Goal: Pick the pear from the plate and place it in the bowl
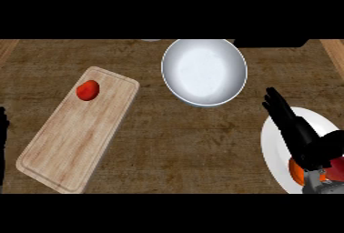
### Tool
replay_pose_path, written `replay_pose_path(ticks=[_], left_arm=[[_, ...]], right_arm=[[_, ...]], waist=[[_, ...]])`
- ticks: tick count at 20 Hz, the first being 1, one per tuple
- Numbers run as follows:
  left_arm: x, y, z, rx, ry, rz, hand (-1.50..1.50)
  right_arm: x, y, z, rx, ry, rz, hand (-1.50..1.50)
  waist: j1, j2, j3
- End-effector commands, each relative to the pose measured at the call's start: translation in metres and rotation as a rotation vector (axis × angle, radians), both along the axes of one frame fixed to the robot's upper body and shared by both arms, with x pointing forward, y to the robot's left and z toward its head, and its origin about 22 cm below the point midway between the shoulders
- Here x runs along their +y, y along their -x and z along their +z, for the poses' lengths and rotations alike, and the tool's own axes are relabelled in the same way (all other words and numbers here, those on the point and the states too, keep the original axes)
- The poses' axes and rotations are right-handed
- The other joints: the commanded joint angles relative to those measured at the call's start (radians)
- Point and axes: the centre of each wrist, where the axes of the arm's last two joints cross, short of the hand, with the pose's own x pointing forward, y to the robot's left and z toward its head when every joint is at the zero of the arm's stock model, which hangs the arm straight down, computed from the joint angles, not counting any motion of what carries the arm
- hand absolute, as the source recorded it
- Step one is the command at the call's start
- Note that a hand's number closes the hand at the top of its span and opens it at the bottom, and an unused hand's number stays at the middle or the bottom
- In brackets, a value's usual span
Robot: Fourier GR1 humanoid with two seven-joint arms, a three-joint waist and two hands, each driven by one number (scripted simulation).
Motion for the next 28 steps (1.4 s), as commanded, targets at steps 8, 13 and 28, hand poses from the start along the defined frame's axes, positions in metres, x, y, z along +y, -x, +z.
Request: replay_pose_path(ticks=[8,13,28], left_arm=[[-0.054,-0.059,0.051,-0.264,0.304,-0.222,0.00],[-0.053,-0.056,0.070,-0.287,0.361,-0.272,0.00],[-0.052,-0.076,0.089,-0.283,0.345,-0.294,0.00]], right_arm=[[0.010,0.012,0.084,-0.486,0.077,0.651,-1.50],[-0.055,0.057,0.048,-0.572,-0.063,0.647,-1.50],[-0.183,0.078,0.179,-0.465,0.733,0.640,-1.50]], waist=[[-0.080,-0.053,-0.003],[-0.061,-0.045,0.002],[-0.032,-0.031,-0.004]])
